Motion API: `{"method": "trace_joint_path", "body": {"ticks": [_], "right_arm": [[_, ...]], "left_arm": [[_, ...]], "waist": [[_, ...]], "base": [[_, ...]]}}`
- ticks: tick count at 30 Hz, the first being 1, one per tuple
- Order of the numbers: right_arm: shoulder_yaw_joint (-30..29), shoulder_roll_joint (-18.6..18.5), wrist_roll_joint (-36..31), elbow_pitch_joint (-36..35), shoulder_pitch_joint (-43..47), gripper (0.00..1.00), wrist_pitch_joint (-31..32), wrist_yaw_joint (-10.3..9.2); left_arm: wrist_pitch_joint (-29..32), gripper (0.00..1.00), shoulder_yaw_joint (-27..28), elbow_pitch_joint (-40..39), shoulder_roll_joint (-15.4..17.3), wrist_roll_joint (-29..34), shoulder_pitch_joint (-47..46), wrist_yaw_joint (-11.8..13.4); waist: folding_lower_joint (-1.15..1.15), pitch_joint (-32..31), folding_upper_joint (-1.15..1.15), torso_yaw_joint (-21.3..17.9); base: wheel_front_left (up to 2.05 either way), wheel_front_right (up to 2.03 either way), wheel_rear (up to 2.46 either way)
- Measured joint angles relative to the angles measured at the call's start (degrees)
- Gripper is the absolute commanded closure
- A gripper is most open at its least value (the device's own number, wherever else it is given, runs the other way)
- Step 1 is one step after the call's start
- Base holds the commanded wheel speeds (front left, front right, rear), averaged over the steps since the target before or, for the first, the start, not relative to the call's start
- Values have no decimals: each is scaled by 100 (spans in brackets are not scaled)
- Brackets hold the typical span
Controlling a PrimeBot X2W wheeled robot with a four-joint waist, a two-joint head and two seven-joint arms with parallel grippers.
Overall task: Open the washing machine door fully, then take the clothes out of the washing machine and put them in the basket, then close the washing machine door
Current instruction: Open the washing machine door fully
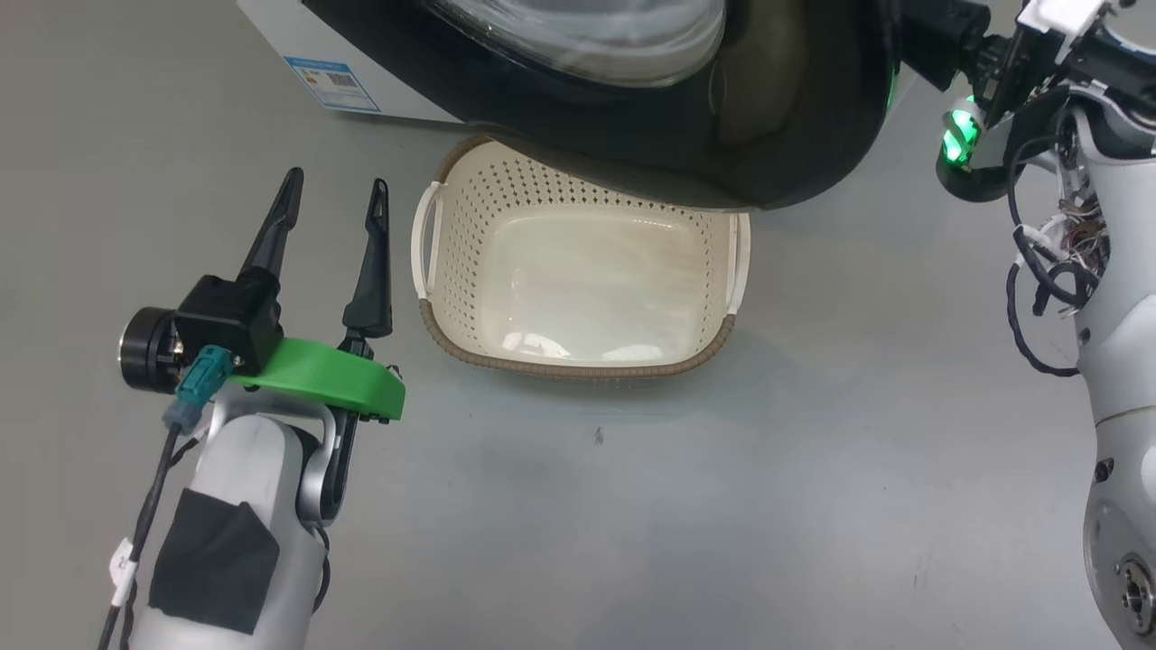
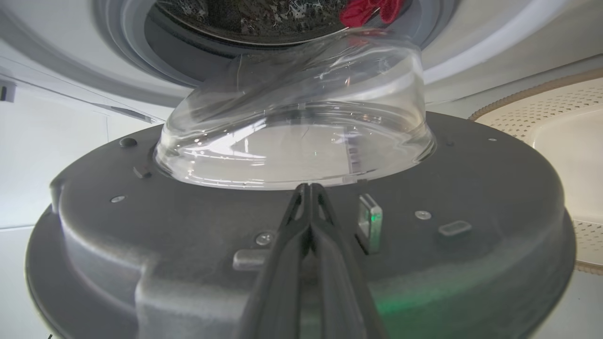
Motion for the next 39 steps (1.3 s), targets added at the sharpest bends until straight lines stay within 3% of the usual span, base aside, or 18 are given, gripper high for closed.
{"method": "trace_joint_path", "body": {"ticks": [39], "right_arm": [[708,441,455,-570,1856,100,768,16]], "left_arm": [[0,0,33,615,4,123,744,-101]], "waist": [[0,-1340,0,39]], "base": [[0,0,0]]}}
